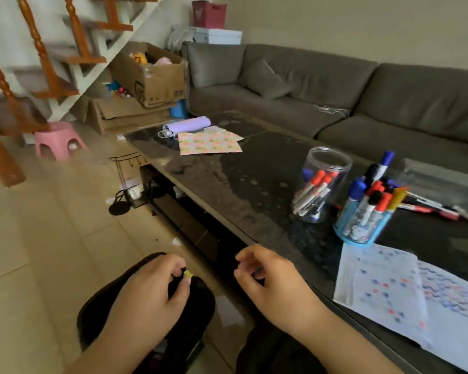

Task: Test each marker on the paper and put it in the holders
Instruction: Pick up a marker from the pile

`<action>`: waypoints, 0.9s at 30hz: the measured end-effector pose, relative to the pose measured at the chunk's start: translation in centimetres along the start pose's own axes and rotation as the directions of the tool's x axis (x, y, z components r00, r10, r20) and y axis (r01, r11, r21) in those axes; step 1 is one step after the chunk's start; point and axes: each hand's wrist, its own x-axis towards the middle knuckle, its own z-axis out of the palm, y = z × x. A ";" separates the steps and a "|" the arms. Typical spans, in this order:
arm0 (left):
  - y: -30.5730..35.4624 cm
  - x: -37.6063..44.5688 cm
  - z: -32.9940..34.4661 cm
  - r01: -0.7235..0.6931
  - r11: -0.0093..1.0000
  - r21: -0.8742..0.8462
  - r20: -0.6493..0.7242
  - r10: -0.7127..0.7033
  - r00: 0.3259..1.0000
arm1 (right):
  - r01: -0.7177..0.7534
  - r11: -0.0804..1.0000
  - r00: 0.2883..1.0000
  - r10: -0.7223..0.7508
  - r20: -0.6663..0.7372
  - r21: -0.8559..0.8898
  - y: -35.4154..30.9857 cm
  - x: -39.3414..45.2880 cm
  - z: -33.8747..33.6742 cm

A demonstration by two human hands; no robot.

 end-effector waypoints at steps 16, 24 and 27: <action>27.8 7.2 13.7 -0.587 0.747 -0.313 0.082 0.637 0.766 | -0.523 0.851 0.654 0.440 -0.615 0.053 14.0 -15.4 -22.0; 35.3 10.3 22.1 -0.615 0.713 -0.337 0.205 0.693 0.691 | -0.682 0.728 0.547 0.571 -0.613 0.070 22.0 -16.5 -27.6; 36.9 12.3 25.3 -0.616 0.713 -0.335 0.232 0.696 0.679 | -0.740 0.669 0.501 0.618 -0.606 0.071 26.3 -15.3 -29.7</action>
